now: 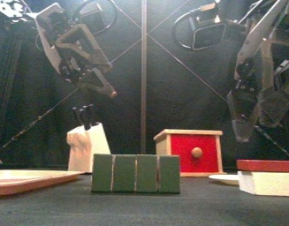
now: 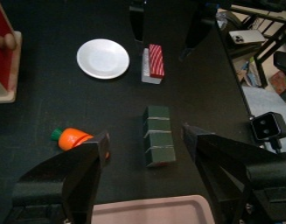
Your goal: Grab drawer handle
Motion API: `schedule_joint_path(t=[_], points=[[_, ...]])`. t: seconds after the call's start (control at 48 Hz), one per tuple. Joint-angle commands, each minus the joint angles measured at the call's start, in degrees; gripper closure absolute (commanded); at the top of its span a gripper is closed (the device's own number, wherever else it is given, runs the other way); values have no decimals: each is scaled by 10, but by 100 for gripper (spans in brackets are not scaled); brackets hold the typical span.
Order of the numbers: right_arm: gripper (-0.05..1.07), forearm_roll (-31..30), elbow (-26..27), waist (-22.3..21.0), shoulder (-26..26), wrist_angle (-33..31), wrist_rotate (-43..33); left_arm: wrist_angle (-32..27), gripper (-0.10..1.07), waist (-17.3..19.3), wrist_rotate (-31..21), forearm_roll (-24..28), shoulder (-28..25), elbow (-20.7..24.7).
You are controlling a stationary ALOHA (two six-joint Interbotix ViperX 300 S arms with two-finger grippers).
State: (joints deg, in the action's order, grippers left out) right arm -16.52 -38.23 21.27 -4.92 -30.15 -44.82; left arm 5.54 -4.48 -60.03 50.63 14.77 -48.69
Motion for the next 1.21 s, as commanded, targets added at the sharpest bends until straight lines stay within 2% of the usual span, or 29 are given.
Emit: schedule_joint_path(t=[0.0, 0.229, 0.625, 0.979, 1.188], points=[[0, -10, 1, -5, -35, 10, -8, 3, -1, 3, 0, -1, 4, 6], [0, -25, -14, -28, -82, 34, -40, 3, -1, 4, 0, -1, 4, 5], [0, -27, -66, -93, -171, 43, -116, 3, 0, 18, 0, -19, 4, 7], [0, -17, -75, -124, -228, 40, -116, 3, 1, 66, 0, -58, 2, 24], [0, -11, -89, -143, -229, 60, -119, 3, 2, 102, 4, -70, -14, 46]])
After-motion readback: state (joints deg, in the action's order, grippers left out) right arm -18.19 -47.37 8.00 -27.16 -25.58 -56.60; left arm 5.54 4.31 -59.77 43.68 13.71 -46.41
